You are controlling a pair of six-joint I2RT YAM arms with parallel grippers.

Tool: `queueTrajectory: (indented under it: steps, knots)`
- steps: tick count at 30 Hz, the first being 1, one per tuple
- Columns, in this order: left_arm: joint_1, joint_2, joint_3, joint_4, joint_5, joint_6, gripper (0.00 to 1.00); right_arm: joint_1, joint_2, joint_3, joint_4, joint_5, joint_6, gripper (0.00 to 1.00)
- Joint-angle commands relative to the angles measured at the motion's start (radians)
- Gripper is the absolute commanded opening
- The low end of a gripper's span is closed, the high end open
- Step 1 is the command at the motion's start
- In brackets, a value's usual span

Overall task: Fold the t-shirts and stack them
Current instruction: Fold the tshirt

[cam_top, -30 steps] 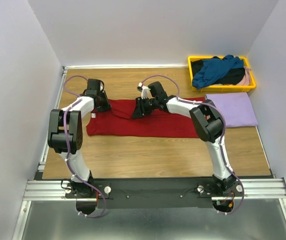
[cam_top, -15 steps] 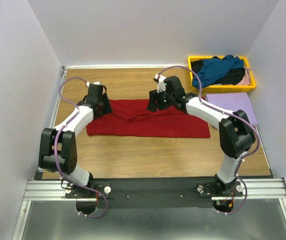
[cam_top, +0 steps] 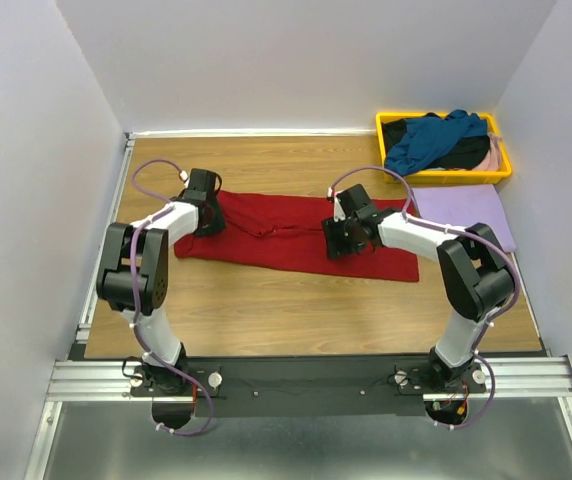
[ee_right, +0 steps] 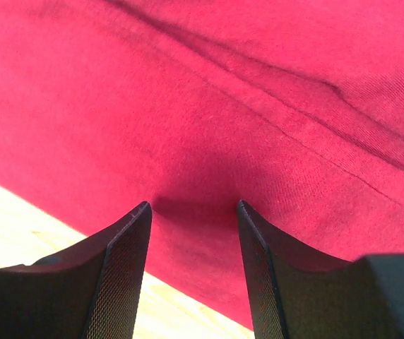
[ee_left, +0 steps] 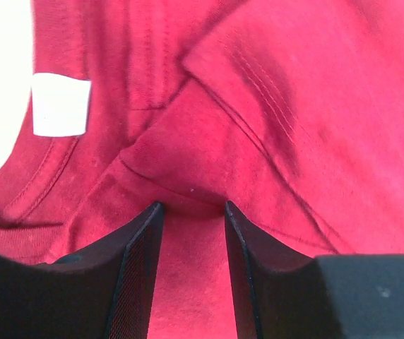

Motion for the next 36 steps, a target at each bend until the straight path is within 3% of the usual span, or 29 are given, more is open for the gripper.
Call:
queueTrajectory:
  steps: [1,4,7,11,15,21,25,29,33,36]
  knots:
    - [0.004,0.143,0.118,0.008,-0.076,0.03,0.48,0.012,0.023,-0.066,-0.1,-0.066,0.028,0.58]
    - [0.01,0.219,0.236,-0.029,-0.113,0.062,0.48,0.057,0.037,-0.069,-0.104,-0.161,0.036,0.58]
    - [0.014,0.351,0.473,-0.07,-0.155,0.099,0.48,0.13,0.071,-0.005,-0.142,-0.241,0.016,0.58]
    - [0.015,0.463,0.702,-0.121,-0.168,0.137,0.48,0.221,0.125,0.118,-0.231,-0.209,-0.01,0.58]
    - [0.015,0.497,0.851,-0.162,-0.138,0.146,0.5,0.232,0.14,0.213,-0.278,-0.197,-0.053,0.59]
    - [0.02,0.255,0.75,-0.139,-0.167,0.14,0.51,0.224,0.194,0.487,-0.282,-0.171,-0.074,0.59]
    - [0.026,0.036,0.657,-0.117,-0.187,0.134,0.52,0.21,0.322,0.797,-0.28,-0.202,-0.068,0.59]
    - [0.026,-0.17,0.543,-0.086,-0.216,0.14,0.55,0.193,0.474,1.003,-0.274,-0.255,-0.048,0.59]
    - [0.026,-0.354,0.401,-0.084,-0.184,0.139,0.58,0.187,0.597,1.118,-0.217,-0.335,-0.013,0.59]
    - [0.027,-0.444,0.321,-0.106,-0.167,0.14,0.67,0.187,0.678,1.186,-0.151,-0.407,0.028,0.59]
